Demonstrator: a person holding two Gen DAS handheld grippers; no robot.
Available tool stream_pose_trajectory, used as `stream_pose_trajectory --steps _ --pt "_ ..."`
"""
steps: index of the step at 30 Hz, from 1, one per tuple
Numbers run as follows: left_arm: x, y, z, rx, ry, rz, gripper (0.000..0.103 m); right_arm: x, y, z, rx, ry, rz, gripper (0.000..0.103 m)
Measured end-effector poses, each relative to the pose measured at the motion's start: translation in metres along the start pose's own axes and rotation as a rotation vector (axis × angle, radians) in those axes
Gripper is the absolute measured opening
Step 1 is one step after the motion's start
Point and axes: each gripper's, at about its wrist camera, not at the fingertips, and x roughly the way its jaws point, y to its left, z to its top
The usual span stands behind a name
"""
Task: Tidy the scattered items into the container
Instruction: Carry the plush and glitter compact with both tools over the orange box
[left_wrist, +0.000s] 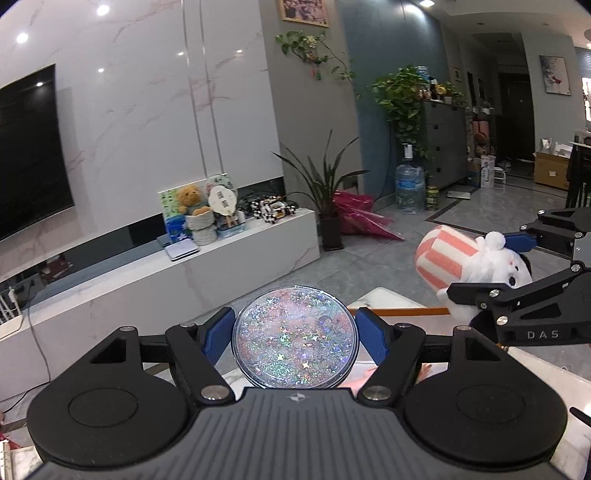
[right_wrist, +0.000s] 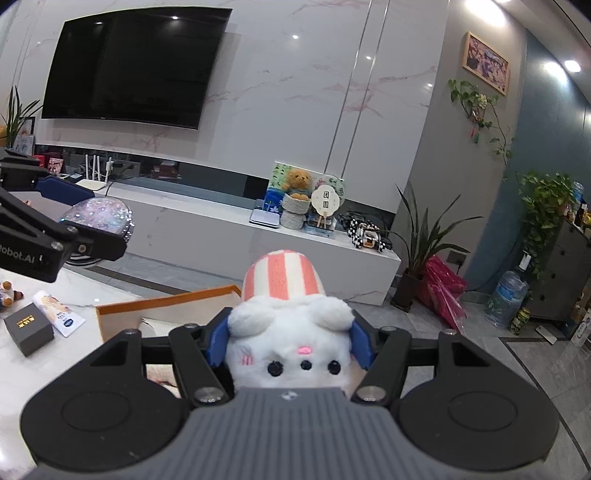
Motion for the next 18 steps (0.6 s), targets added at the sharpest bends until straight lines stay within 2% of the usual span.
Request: stream_pose_trajectory --steps 10,18 --pt "0.043 -0.010 -0.008 -0.027 0.052 -0.058 0.084 0.019 -0.013 -0.021 0.026 0.055 0.001 0.066" --pt "0.085 -0.023 -0.017 -0.012 0.127 -0.093 0.084 0.042 -0.017 -0.043 0.066 0.114 0.025 0.066"
